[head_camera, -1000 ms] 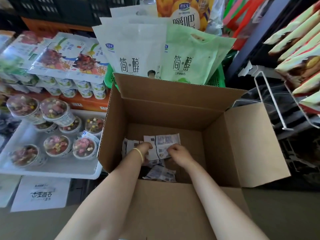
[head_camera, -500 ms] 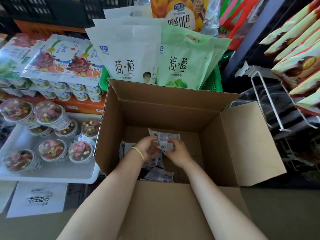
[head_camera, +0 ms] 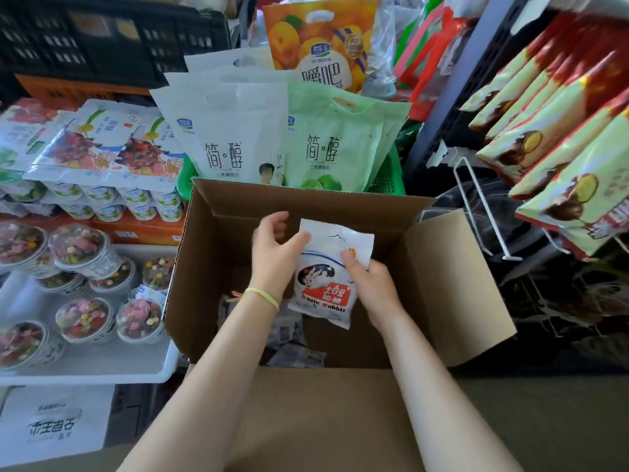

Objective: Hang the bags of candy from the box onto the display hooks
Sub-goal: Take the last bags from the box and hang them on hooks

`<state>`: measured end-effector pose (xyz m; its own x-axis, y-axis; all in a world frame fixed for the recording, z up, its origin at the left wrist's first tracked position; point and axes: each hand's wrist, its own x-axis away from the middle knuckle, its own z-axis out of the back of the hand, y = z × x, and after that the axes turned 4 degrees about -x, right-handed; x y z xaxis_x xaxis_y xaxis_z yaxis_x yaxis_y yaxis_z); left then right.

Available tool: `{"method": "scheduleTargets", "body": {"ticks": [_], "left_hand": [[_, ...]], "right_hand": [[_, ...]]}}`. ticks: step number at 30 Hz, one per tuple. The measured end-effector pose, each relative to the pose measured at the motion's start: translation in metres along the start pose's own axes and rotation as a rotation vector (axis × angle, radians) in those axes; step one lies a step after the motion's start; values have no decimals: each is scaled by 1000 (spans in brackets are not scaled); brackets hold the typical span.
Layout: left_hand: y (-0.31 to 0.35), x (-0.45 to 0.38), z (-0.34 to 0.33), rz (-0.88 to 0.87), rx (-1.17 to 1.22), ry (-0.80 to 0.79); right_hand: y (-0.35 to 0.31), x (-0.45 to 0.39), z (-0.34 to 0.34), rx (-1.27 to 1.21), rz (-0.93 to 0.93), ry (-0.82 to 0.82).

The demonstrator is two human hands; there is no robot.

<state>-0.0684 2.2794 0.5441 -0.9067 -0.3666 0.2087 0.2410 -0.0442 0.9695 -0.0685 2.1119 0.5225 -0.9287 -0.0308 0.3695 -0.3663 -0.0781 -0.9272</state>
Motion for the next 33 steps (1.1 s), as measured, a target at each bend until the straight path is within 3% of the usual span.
{"method": "scheduleTargets", "body": {"ticks": [5,7,13,21,33], "left_hand": [[46,22,-22,45,204,-335],[68,42,-36,-7,293,-386],[120,95,-90,-214,286,-375],[162,158,-209,-309,289,-390],[177,203,-329,-335,427,-298]], "right_hand": [[-57,33,37,-152,106,-76],[-79,47,51,-217,187,-91],[-118,80,116,-301,370,-56],[-144,114,251,-358,504,-24],[-160,107,379,-107,673,-95]]}}
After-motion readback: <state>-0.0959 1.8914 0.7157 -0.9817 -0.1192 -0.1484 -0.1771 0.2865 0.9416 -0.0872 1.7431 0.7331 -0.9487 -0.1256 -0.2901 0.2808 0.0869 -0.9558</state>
